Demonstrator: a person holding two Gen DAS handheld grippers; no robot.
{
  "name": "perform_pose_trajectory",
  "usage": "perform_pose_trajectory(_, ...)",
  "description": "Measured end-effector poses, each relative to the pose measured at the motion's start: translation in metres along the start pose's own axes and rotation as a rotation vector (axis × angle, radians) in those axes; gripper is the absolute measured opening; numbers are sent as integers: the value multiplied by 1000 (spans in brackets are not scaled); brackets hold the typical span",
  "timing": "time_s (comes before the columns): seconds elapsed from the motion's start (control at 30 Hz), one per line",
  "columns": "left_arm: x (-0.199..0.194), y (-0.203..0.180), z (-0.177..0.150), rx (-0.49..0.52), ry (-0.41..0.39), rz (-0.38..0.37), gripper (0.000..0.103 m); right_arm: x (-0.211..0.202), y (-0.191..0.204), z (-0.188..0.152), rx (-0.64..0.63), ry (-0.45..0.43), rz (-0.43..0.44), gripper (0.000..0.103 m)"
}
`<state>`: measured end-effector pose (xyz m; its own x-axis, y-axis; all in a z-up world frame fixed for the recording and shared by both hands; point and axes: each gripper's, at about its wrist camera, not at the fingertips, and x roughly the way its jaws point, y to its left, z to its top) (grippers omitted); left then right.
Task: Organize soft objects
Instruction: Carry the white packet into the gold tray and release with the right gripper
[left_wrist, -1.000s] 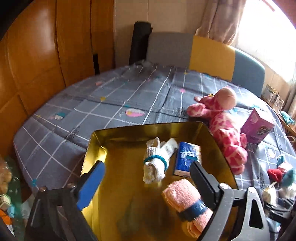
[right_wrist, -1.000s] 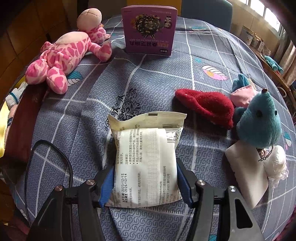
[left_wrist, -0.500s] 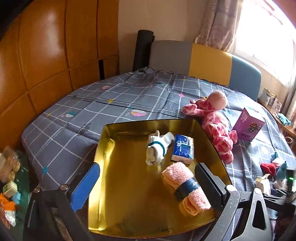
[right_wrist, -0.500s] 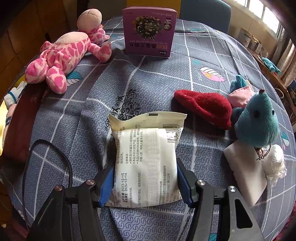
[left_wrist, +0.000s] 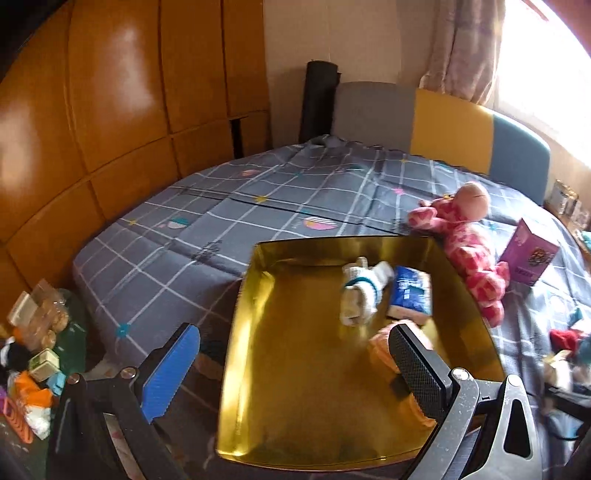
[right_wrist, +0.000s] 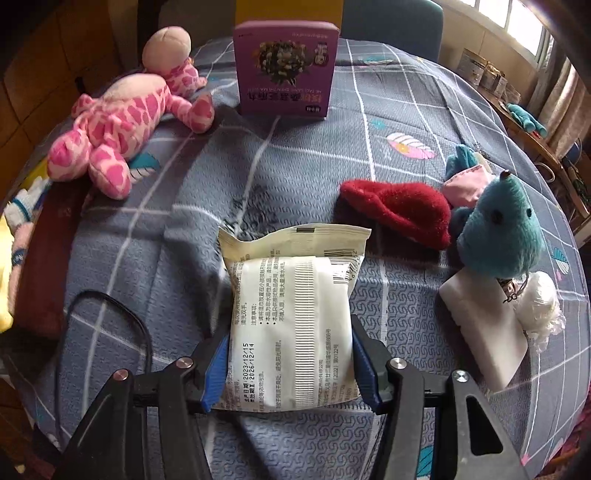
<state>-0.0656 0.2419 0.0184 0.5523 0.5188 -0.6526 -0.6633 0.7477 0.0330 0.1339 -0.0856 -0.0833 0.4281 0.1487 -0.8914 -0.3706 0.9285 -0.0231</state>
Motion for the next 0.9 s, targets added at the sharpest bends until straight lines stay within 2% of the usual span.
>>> perform_pose_trajectory(0.1, 2, 12, -1, -17, 2, 31, 103, -20, 9, 9, -2, -46, 25, 58)
perform_pose_trajectory(0.23, 3, 27, 1, -40, -4, 62, 103, -54, 41, 23, -63, -109, 113, 58)
perform_pose_trajectory(0.37, 0, 37, 5, -65, -12, 63, 103, -82, 90, 34, -178, -165, 219, 58)
perform_pose_trajectory(0.5, -8, 41, 8, -77, -40, 50, 103, -94, 150, 37, -324, -170, 330, 58)
perform_pose_trajectory(0.67, -8, 41, 9, -70, -43, 47, 103, -75, 207, 41, -448, -122, 343, 58)
perform_pose_trajectory(0.83, -5, 37, 5, -53, -26, 32, 103, -37, 229, 50, -463, -31, 371, 59)
perform_pose_trajectory(0.9, -2, 34, 3, -47, -13, 23, 103, -26, 233, 54, -457, -35, 361, 60)
